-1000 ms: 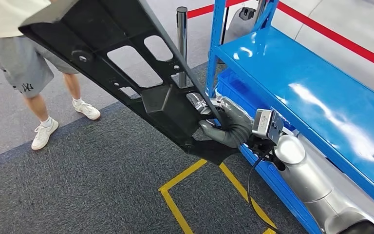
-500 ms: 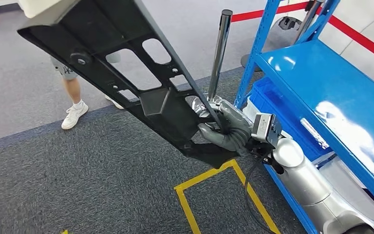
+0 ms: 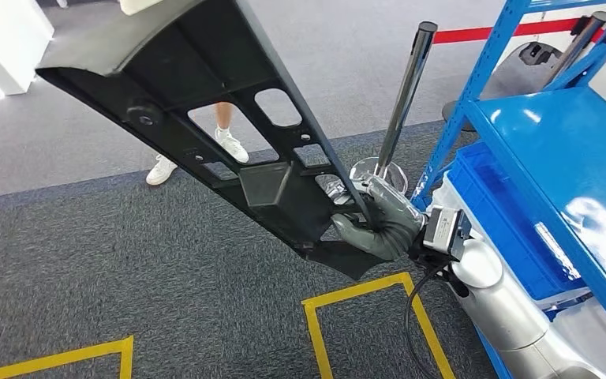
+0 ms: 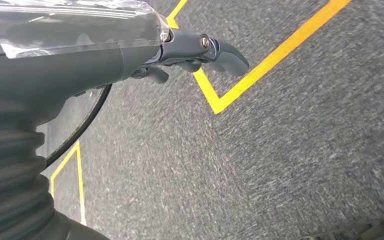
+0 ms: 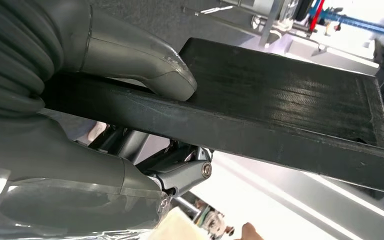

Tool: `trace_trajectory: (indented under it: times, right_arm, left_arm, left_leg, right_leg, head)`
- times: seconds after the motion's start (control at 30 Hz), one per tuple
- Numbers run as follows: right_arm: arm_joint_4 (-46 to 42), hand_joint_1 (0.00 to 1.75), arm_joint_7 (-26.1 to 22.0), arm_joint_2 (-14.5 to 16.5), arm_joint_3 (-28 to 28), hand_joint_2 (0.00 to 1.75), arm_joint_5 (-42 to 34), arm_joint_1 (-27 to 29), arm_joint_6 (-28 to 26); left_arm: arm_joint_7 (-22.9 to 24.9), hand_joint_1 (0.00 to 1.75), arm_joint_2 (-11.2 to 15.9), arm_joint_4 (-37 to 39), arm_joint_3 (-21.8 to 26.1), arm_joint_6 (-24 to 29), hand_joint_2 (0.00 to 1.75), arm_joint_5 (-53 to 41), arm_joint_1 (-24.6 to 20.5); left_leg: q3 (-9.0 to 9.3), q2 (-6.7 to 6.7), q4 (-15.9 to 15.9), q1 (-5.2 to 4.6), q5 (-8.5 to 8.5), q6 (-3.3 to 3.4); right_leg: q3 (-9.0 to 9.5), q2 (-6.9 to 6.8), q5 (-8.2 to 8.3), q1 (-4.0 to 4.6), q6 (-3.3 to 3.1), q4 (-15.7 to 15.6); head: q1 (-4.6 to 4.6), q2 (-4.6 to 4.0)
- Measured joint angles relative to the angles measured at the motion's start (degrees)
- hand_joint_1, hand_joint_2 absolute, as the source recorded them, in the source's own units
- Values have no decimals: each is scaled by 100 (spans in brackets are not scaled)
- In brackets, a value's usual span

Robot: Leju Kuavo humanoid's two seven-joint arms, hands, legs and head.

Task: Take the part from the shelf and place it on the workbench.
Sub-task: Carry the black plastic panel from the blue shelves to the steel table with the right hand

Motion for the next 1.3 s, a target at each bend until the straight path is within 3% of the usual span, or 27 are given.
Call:
trace_trajectory:
  times: [0.07,0.13,0.17,0.23,0.3,0.33,0.37,0.4,0.47,0.53,0.6,0.67,0.73,0.8,0.87,0.9,0.93,0.97,1.03,1.07,1.1,1.17,1.23,1.3]
  right_arm:
    - [-41,175,-17,0,-41,175,28,18,1]
    - [-61,175,-69,7,-63,175,130,47,-2]
    - [-72,175,-107,11,-72,175,208,70,-7]
    - [-103,175,-193,21,-115,175,381,144,-30]
    - [-121,175,-279,27,-189,175,531,282,-67]
    - [-128,175,-324,28,-229,175,607,381,-90]
    - [-136,175,-366,28,-265,175,681,489,-108]
    - [-154,175,-409,28,-303,175,757,602,-125]
    - [-218,175,-469,28,-367,175,882,785,-145]
    - [-296,175,-496,33,-421,175,1005,911,-190]
    - [-374,175,-495,40,-466,175,1115,1008,-251]
    - [-449,175,-486,42,-498,175,1176,1065,-300]
    - [-514,175,-478,41,-527,175,1199,1096,-323]
    - [-561,175,-476,40,-573,175,1209,1145,-320]
    - [-577,175,-477,39,-604,175,1209,1183,-304]
    - [-577,175,-477,39,-612,175,1209,1194,-295]
    - [-579,175,-477,39,-618,175,1209,1202,-288]
    - [-584,175,-477,39,-624,175,1209,1207,-281]
    - [-605,175,-477,39,-636,175,1209,1207,-257]
    - [-614,175,-477,39,-645,175,1209,1205,-243]
    - [-620,175,-477,39,-654,175,1209,1204,-230]
    - [-633,175,-477,44,-667,175,1212,1205,-219]
    - [-666,175,-478,52,-691,175,1231,1223,-218]
    - [-703,175,-483,57,-743,175,1254,1276,-221]
  left_arm:
    - [-8,0,2,0,1,5,175,15,-10]
    - [-20,0,3,0,3,14,175,54,-4]
    - [-27,0,2,0,5,20,175,75,9]
    - [-46,0,-3,0,8,34,175,117,26]
    - [-69,0,-15,0,10,47,175,143,31]
    - [-76,0,-21,0,10,49,175,151,34]
    - [-79,0,-25,0,11,50,175,153,42]
    - [-80,0,-28,0,11,50,175,154,54]
    - [-76,0,-35,0,11,43,175,154,74]
    - [-73,0,-51,0,11,34,175,149,82]
    - [-73,0,-62,0,11,31,175,133,85]
    - [-72,0,-62,0,11,28,175,108,92]
    - [-69,0,-62,0,11,24,175,93,94]
    - [-67,0,-61,0,11,28,175,97,75]
    - [-68,0,-61,0,11,40,175,110,63]
    - [-68,0,-61,0,11,45,175,121,65]
    - [-69,0,-61,0,12,49,175,132,70]
    - [-70,0,-61,0,13,52,175,141,76]
    - [-73,0,-60,0,13,61,175,149,73]
    - [-75,0,-60,0,13,66,175,150,66]
    - [-78,0,-59,0,13,70,175,150,64]
    - [-78,0,-58,0,13,69,175,143,78]
    - [-66,0,-60,0,13,59,175,117,102]
    - [-42,0,-62,0,13,44,175,84,105]
  left_leg:
    - [238,119,-459,-51,89,94]
    - [239,38,-520,-86,83,192]
    - [260,-14,-557,-80,100,229]
    - [323,-122,-642,-55,142,306]
    - [348,-234,-668,-42,157,350]
    - [348,-303,-663,-46,157,361]
    - [348,-380,-654,-50,153,363]
    - [349,-463,-639,-53,147,361]
    - [348,-617,-590,-51,121,338]
    - [316,-740,-527,-51,87,291]
    - [266,-836,-497,-47,81,227]
    - [235,-899,-496,-38,87,163]
    - [157,-668,-321,-52,-26,104]
    - [-121,-324,294,-53,-354,54]
    - [-447,-222,975,-36,-634,27]
    - [-499,-215,1091,-35,-637,25]
    - [-425,-202,970,-35,-534,33]
    - [-247,-159,654,-41,-362,50]
    - [197,61,-151,-87,-89,127]
    - [326,146,-395,-118,-37,175]
    - [374,187,-503,-150,-39,219]
    - [368,83,-545,-172,-25,292]
    - [422,-40,-637,-141,24,354]
    - [474,-163,-695,-106,69,398]
  right_leg:
    - [19,-84,-22,22,54,-2]
    - [43,-166,-26,27,118,-28]
    - [61,-144,-43,12,150,-25]
    - [-10,113,-217,-18,186,200]
    - [-318,420,-561,-25,182,850]
    - [-514,477,-703,-21,181,1224]
    - [-654,499,-743,-19,180,1462]
    - [-717,511,-680,-19,178,1522]
    - [-499,588,-247,-35,165,935]
    - [-224,824,35,-63,159,276]
    - [-157,939,40,-57,146,94]
    - [-143,825,58,-51,91,64]
    - [-106,687,66,-61,19,25]
    - [-76,524,54,-34,-37,6]
    - [-68,356,39,-1,-62,6]
    - [-64,275,31,9,-64,6]
    - [-54,198,22,17,-62,7]
    - [-38,120,10,25,-57,7]
    - [1,-4,-16,44,-29,5]
    - [14,-55,-27,53,-6,4]
    - [22,-103,-33,59,18,1]
    - [52,-202,-38,61,76,-23]
    - [49,-46,-129,41,126,65]
    - [-184,306,-417,20,147,583]
  head:
    - [1,0]
    - [0,0]
    - [1,0]
    - [0,0]
    - [1,0]
    - [2,0]
    - [2,0]
    - [2,0]
    - [2,0]
    - [2,0]
    - [2,0]
    - [1,0]
    - [0,0]
    - [0,0]
    - [1,0]
    - [1,0]
    - [1,0]
    - [1,0]
    - [1,0]
    - [1,0]
    - [1,0]
    - [0,0]
    - [1,0]
    - [2,0]
